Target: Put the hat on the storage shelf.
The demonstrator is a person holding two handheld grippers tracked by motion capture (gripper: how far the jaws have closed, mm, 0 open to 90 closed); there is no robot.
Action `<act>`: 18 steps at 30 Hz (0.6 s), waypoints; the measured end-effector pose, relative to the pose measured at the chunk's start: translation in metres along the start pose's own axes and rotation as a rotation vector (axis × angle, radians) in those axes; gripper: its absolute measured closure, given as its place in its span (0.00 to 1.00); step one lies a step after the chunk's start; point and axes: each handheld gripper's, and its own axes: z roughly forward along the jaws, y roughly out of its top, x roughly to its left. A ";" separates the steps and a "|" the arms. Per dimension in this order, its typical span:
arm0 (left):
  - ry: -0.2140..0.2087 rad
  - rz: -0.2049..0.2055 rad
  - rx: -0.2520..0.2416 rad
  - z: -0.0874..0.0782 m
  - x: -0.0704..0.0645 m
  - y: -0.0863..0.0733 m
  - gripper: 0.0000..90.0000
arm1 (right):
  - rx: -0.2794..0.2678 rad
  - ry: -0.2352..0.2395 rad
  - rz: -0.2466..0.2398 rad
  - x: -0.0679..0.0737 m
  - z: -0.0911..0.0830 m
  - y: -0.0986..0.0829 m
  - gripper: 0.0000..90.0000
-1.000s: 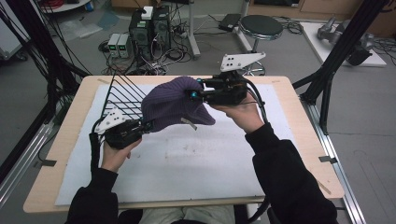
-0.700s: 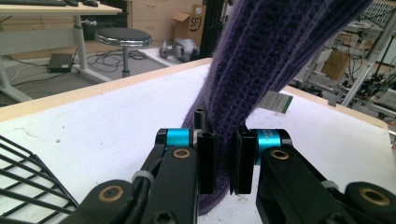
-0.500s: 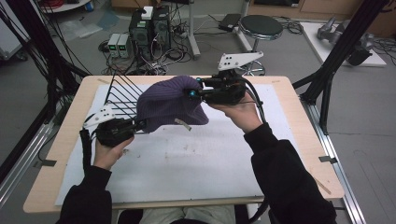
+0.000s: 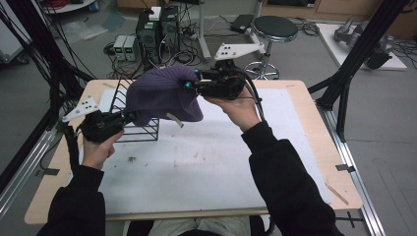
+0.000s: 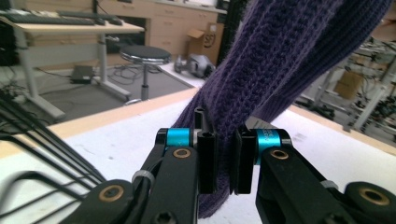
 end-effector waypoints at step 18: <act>0.116 -0.004 -0.077 -0.031 0.026 0.023 0.93 | -0.013 0.025 -0.022 0.013 0.039 0.029 0.73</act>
